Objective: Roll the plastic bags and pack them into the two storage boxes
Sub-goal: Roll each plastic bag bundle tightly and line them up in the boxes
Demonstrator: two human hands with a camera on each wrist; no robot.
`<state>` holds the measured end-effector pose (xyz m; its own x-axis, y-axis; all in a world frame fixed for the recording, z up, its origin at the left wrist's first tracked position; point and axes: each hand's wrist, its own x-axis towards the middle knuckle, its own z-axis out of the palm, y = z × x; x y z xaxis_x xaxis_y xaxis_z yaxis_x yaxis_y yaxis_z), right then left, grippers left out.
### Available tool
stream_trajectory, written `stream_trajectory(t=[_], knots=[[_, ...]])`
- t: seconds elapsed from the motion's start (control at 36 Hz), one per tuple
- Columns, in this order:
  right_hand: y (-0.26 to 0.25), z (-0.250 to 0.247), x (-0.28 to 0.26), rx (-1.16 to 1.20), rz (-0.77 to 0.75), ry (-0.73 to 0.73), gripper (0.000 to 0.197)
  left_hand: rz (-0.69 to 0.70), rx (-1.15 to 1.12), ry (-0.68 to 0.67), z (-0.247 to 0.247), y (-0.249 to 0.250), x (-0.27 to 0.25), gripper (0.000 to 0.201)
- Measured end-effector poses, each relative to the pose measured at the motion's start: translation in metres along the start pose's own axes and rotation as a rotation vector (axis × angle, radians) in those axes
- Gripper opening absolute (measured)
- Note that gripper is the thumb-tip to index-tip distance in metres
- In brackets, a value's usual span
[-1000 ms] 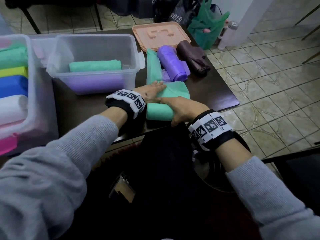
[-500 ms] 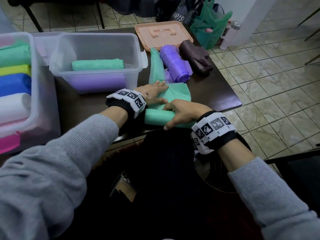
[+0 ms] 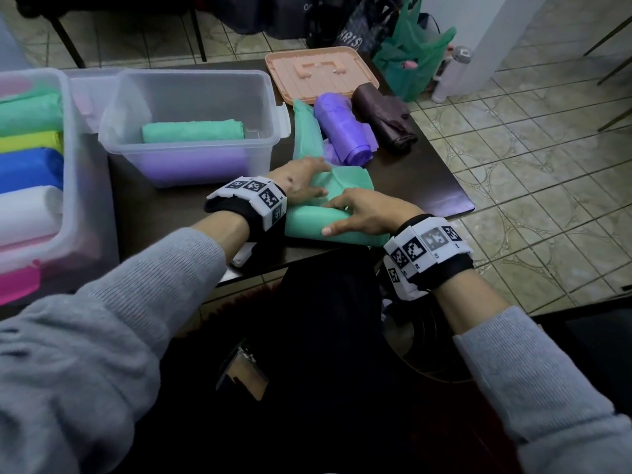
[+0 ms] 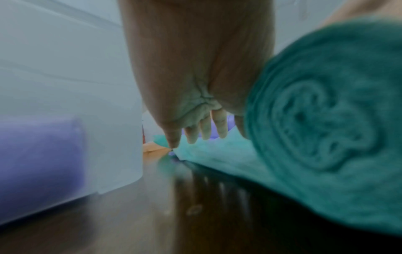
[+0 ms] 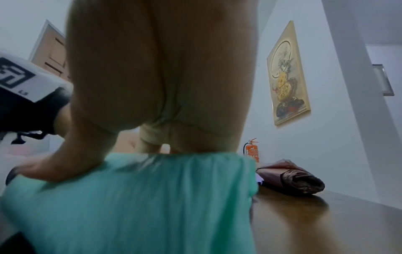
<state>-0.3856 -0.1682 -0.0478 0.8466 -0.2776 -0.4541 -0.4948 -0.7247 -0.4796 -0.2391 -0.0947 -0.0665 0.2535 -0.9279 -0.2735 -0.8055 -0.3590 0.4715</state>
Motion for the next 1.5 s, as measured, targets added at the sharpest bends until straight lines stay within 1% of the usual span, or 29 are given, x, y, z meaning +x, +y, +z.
stream_trajectory(t=[0.06, 0.11, 0.17, 0.25, 0.33, 0.39, 0.47, 0.56, 0.64, 0.72, 0.78, 0.86, 0.92, 1.0, 1.14, 1.19, 1.25, 1.31, 1.36, 1.39, 1.44, 1.5], knots=[[0.002, -0.002, 0.002, 0.005, 0.018, 0.038, 0.056, 0.01, 0.005, 0.036, -0.002, 0.005, -0.005, 0.051], [0.004, -0.004, 0.005, 0.016, 0.039, 0.079, 0.052, 0.017, -0.02, 0.107, -0.005, 0.01, -0.011, 0.038], [0.005, -0.006, 0.008, 0.011, 0.045, 0.078, 0.047, 0.024, -0.072, 0.18, -0.007, 0.016, -0.019, 0.028], [0.005, -0.007, 0.01, -0.002, 0.056, 0.077, 0.044, 0.001, -0.126, 0.207, -0.009, 0.023, -0.03, 0.026], [0.005, -0.007, 0.009, 0.005, 0.054, 0.094, 0.045, -0.029, -0.057, 0.198, -0.007, 0.024, -0.039, 0.026], [0.006, -0.005, 0.01, -0.044, 0.069, 0.126, 0.049, -0.029, 0.017, 0.179, -0.004, 0.024, -0.045, 0.027], [0.006, -0.005, 0.012, -0.128, 0.102, 0.166, 0.049, -0.033, 0.072, 0.103, -0.002, 0.023, -0.051, 0.03], [0.006, -0.003, 0.013, -0.085, 0.081, 0.209, 0.046, -0.01, 0.113, 0.056, 0.0, 0.019, -0.052, 0.048], [0.004, 0.001, 0.011, -0.033, 0.059, 0.339, 0.039, -0.003, 0.191, 0.075, 0.003, 0.016, -0.051, 0.062], [-0.001, 0.004, 0.008, -0.136, 0.055, 0.409, 0.038, -0.006, 0.207, 0.084, 0.002, 0.016, -0.049, 0.064], [-0.004, 0.009, 0.004, -0.156, 0.061, 0.398, 0.045, -0.008, 0.196, 0.057, -0.001, 0.018, -0.048, 0.063], [-0.006, 0.022, -0.007, -0.153, 0.043, 0.352, 0.063, -0.026, 0.171, -0.018, -0.007, 0.02, -0.045, 0.063], [-0.006, 0.029, -0.011, -0.208, 0.042, 0.315, 0.07, -0.036, 0.14, -0.067, -0.011, 0.019, -0.043, 0.061], [-0.005, 0.033, -0.009, -0.27, 0.041, 0.297, 0.065, -0.047, 0.079, -0.139, -0.015, 0.015, -0.042, 0.061], [-0.005, 0.024, -0.008, -0.21, 0.036, 0.226, 0.061, -0.052, 0.045, -0.233, -0.021, 0.012, -0.041, 0.059], [-0.004, 0.017, -0.007, -0.208, 0.027, 0.182, 0.062, -0.057, 0.083, -0.197, -0.02, 0.01, -0.041, 0.061], [-0.002, 0.01, -0.006, -0.201, 0.03, 0.128, 0.063, -0.039, 0.102, -0.101, -0.019, 0.011, -0.043, 0.062], [0.002, 0.004, -0.003, -0.157, 0.045, 0.093, 0.064, 0.004, 0.101, -0.008, -0.016, 0.012, -0.045, 0.053], [0.005, -0.002, 0.0, -0.061, 0.082, 0.082, 0.065, 0.021, 0.089, 0.04, -0.012, 0.013, -0.047, 0.044], [0.007, -0.005, 0.002, -0.014, 0.098, 0.079, 0.063, 0.026, 0.09, 0.056, -0.011, 0.012, -0.047, 0.043], [0.008, -0.011, 0.005, 0.035, 0.103, 0.061, 0.056, 0.033, 0.109, 0.065, -0.01, 0.013, -0.048, 0.05], [0.01, -0.016, 0.006, 0.059, 0.098, 0.046, 0.048, 0.021, 0.134, 0.048, -0.009, 0.013, -0.048, 0.062]])
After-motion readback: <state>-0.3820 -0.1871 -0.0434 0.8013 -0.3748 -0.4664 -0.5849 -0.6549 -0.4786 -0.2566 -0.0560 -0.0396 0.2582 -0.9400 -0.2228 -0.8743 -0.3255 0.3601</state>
